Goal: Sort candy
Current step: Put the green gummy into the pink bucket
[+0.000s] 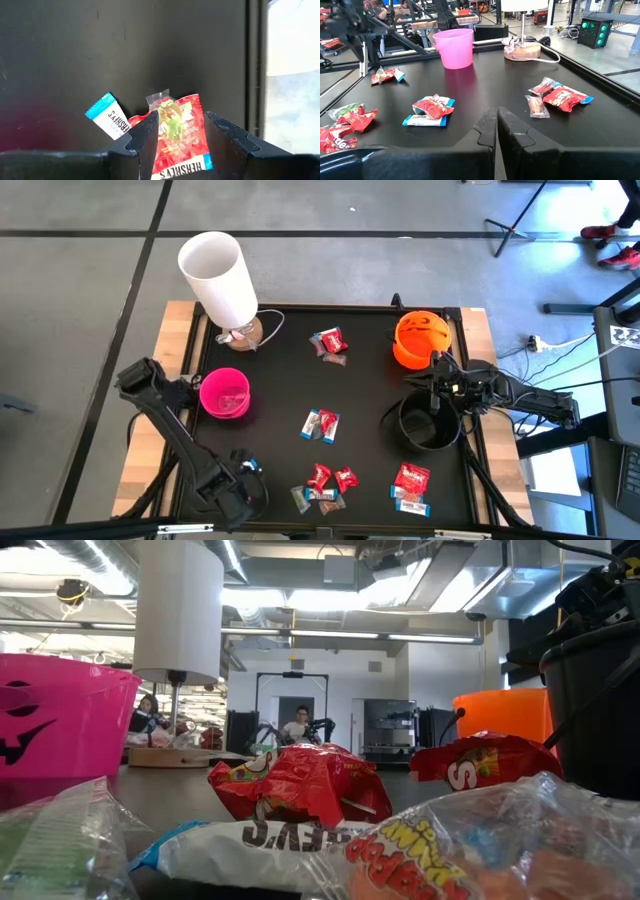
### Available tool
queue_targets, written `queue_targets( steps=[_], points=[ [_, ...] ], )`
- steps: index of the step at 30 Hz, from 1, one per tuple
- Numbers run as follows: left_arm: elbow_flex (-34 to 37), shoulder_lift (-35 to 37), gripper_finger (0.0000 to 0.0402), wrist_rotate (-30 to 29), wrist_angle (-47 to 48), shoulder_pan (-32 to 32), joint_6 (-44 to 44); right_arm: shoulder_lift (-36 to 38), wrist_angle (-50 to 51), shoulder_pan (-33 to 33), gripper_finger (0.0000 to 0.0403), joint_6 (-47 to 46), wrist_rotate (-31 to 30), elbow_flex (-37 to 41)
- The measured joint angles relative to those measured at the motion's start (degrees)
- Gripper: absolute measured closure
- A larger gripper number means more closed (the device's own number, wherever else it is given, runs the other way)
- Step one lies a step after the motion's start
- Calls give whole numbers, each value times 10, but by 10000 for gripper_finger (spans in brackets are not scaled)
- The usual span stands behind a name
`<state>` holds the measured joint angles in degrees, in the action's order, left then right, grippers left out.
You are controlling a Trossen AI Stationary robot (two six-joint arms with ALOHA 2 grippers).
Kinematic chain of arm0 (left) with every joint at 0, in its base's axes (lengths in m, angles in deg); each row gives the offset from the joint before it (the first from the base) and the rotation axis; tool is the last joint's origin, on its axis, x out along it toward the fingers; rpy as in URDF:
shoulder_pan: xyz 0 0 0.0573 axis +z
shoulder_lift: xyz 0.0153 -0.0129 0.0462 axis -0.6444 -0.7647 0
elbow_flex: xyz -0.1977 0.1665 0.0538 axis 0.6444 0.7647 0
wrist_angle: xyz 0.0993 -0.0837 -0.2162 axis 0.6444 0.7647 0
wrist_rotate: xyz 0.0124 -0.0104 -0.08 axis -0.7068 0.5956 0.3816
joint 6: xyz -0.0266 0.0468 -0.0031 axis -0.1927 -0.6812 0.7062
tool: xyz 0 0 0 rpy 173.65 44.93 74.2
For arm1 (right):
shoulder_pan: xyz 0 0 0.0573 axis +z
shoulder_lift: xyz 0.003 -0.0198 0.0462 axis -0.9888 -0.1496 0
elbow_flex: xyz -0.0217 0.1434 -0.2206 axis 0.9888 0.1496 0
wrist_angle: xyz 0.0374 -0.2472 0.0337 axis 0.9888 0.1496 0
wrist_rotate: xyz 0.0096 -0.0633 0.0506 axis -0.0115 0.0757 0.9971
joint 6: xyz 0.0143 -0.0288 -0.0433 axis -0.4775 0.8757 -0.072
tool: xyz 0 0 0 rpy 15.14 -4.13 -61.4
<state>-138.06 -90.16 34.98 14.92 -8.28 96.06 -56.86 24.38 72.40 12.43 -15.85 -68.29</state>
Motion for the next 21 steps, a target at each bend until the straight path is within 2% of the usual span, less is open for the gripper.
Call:
queue_targets(
  steps=[12,21],
  points=[
    [1,-51,253,0,28,0,9,0,0,0,386,0,0,0],
    [1,-58,253,2,14,-2,12,0,0,0,386,0,0,0]
  ],
)
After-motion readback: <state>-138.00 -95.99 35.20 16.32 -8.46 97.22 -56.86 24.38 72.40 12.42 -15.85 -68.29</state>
